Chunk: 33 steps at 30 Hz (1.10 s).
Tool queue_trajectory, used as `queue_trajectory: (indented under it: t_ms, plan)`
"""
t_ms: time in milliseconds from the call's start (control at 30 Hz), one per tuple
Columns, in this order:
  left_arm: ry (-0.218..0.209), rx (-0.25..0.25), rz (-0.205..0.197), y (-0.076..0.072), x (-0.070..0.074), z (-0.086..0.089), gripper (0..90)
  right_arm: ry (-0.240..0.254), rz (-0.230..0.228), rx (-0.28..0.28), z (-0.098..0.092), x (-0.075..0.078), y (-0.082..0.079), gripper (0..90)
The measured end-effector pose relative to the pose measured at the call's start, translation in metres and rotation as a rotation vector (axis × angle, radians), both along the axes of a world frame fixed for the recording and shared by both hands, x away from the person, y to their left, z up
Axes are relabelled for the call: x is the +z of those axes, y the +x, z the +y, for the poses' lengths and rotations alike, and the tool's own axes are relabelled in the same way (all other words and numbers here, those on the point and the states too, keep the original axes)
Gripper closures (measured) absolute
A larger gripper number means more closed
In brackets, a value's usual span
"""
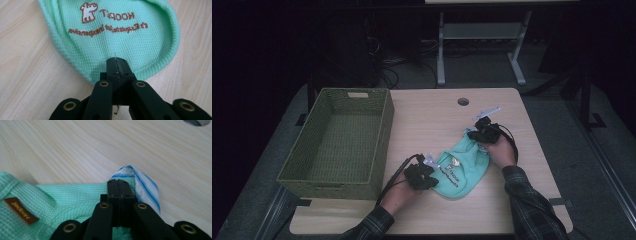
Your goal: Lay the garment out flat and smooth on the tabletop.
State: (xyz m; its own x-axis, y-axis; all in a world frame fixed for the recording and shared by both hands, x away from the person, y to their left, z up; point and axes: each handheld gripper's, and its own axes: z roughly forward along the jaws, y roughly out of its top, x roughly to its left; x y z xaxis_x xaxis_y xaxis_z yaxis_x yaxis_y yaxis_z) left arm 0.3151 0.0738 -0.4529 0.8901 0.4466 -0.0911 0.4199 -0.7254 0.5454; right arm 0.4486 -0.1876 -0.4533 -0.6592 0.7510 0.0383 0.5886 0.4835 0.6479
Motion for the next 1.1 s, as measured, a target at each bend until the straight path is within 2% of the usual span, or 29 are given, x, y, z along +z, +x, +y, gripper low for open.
queue_trajectory:
  t_ms: [133, 233, 333, 467, 600, 833, 967, 1100]
  plan:
    - [-0.009, 0.008, 0.005, -0.001, 0.0, 0.0, 89.5, 0.014, 0.013, 0.006, -0.001, -0.005, 0.0, 85.0]
    - [-0.006, 0.006, 0.003, 0.0, 0.0, 0.0, 89.5, 0.033, -0.008, 0.006, -0.003, 0.006, -0.006, 80.0]
    - [-0.006, 0.006, 0.001, 0.0, 0.0, 0.0, 89.5, 0.057, -0.014, 0.008, -0.006, 0.018, -0.014, 81.8]
    - [0.002, 0.004, 0.001, 0.0, 0.0, 0.0, 89.5, 0.079, -0.014, 0.018, -0.011, 0.026, -0.026, 89.5]
    - [0.002, 0.005, 0.003, -0.001, 0.0, -0.001, 89.5, 0.085, -0.016, 0.031, -0.016, 0.031, -0.037, 89.7]
    - [0.002, -0.001, 0.007, 0.0, 0.0, 0.0, 89.5, 0.098, -0.016, 0.052, -0.023, 0.03, -0.061, 89.8]
    - [0.001, -0.003, 0.009, 0.001, 0.0, 0.001, 89.5, 0.091, -0.017, 0.064, -0.026, 0.023, -0.074, 89.7]
    - [0.002, -0.006, 0.009, 0.001, 0.0, 0.001, 89.5, 0.105, -0.012, 0.066, -0.03, 0.019, -0.085, 89.7]
